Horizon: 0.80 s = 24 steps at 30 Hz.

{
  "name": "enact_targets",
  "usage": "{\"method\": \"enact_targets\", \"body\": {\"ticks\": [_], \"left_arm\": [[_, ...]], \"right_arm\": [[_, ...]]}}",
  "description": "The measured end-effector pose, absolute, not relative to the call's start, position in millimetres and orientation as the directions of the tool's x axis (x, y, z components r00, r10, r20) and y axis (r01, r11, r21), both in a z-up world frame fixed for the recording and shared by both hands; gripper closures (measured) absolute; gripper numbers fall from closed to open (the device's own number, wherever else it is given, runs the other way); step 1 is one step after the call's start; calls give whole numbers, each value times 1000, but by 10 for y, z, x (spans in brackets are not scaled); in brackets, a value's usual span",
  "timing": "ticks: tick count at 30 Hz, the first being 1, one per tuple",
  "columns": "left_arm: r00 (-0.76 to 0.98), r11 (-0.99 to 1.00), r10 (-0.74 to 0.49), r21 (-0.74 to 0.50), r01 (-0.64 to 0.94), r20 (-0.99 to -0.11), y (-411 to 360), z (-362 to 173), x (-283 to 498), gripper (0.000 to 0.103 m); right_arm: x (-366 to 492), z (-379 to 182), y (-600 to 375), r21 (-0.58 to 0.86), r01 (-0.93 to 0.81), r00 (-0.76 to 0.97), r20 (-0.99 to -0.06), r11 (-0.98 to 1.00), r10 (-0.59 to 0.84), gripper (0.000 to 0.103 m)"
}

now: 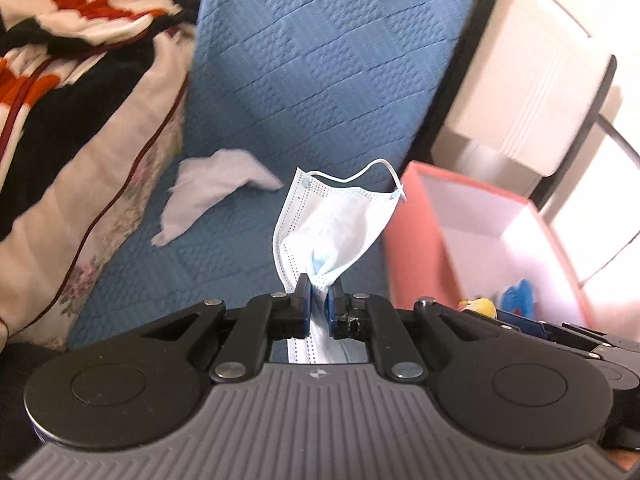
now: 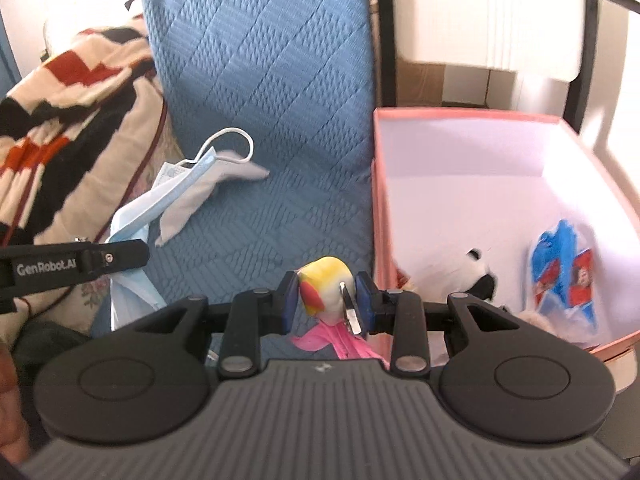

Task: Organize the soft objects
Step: 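Carry the mask and fluffy toy with both tools over the pink box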

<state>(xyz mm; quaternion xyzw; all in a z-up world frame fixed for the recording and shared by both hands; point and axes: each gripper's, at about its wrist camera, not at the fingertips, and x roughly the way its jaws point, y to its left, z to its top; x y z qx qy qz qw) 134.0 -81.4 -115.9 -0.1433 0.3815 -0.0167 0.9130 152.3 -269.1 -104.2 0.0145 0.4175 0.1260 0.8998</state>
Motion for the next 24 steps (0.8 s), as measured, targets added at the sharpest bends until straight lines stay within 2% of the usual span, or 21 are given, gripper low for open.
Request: {"method": "enact_targets", "body": {"ticks": [14,24], "left_arm": [[750,954,-214,-298,23,-626,-1477,-468,1530,93],[747,949,-254,-306,71,-615,-1964,-385,1722,93]], "right_arm": [[1653,-361,-3294,123,-187,697,-682,975,220,69],[1780,-208,-3754,110,-159,719,-668,981,192,69]]}}
